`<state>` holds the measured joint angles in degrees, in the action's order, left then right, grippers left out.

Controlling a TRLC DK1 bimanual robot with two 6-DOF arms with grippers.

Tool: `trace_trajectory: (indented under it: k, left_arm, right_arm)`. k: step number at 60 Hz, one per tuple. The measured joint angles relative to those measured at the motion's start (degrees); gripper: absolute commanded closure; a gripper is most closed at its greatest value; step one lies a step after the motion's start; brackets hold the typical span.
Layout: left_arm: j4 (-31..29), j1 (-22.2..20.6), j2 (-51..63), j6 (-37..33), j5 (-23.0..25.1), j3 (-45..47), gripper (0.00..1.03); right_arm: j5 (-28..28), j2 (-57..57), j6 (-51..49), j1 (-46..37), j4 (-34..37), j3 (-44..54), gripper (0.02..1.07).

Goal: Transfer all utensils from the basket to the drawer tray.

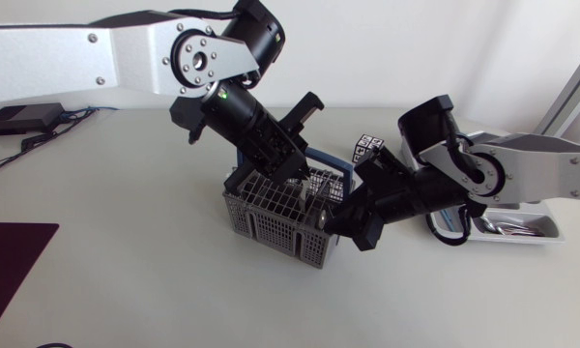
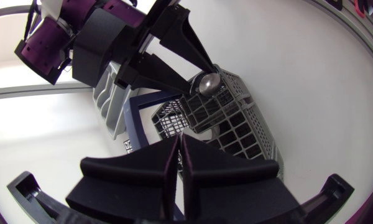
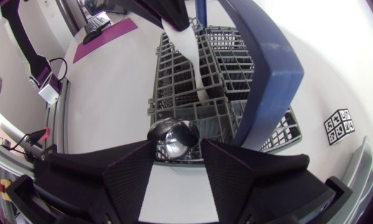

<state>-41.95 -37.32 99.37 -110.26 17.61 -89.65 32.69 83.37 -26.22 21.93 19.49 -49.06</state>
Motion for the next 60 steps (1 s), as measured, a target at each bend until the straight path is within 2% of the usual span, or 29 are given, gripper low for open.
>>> trace_trajectory:
  k: [36,46,60]
  left_arm:
    - [-0.63,0.17,-1.55,-5.53,0.46,0.9,1.0]
    - [5.18,0.0,-3.32,-6.84,-1.77,5.68,1.0]
    - [6.54,-0.55,-4.0,-8.11,-3.13,8.26,1.0]
  right_arm:
    - [1.62,1.38,-2.16,-0.28,0.44,-0.87,0.52]
    - [0.07,1.33,-2.4,0.83,-0.02,-0.81,0.52]
    - [-0.13,1.29,-2.58,1.22,-0.33,-0.7,0.52]
